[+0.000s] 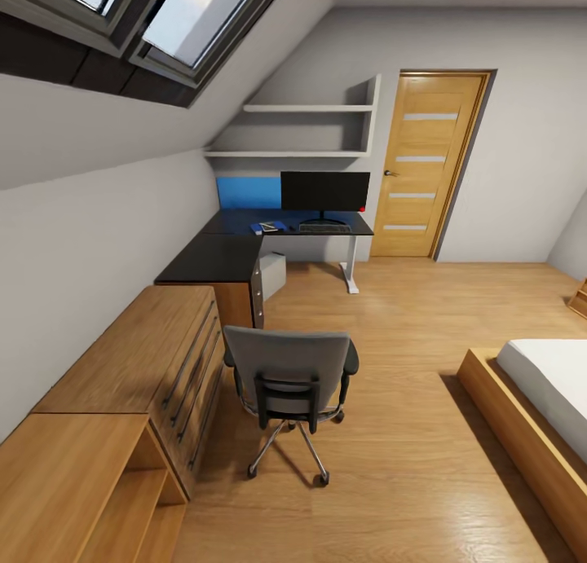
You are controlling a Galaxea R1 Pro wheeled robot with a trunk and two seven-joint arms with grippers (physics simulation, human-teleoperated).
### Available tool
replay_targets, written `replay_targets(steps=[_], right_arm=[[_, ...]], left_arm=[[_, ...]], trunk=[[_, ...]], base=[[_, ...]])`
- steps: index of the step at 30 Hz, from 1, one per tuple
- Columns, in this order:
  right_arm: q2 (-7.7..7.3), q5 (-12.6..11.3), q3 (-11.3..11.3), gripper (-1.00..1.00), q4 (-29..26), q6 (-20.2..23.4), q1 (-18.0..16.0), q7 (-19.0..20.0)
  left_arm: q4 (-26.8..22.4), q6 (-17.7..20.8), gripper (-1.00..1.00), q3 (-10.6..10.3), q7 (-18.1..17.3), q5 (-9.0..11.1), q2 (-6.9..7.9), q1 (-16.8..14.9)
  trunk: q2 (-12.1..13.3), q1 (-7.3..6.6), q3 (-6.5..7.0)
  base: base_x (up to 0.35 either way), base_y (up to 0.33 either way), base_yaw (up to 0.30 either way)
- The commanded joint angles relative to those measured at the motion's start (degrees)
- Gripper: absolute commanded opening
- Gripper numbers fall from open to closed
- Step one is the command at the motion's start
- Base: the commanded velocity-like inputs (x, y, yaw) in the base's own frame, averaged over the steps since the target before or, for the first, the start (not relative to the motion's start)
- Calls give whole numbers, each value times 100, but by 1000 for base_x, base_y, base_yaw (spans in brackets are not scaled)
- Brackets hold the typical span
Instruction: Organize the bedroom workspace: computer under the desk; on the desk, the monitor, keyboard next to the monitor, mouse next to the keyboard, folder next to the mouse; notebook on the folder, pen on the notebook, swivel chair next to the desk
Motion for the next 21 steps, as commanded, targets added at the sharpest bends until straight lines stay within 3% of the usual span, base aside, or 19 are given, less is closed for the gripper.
replay_targets(steps=[1, 21], right_arm=[[-2, 4, 43, 100, 4, -10, -5, -49], [-5, 4, 42, 100, 4, -1, -5, -52]], left_arm=[[-3, 8, 100, -49, 36, 31, 1, -5], [12, 140, 100, -51, 28, 11, -56, -5]], trunk=[[-51, 25, -29], [-853, 464, -388]], base=[[0, 0, 0], [0, 0, 0]])
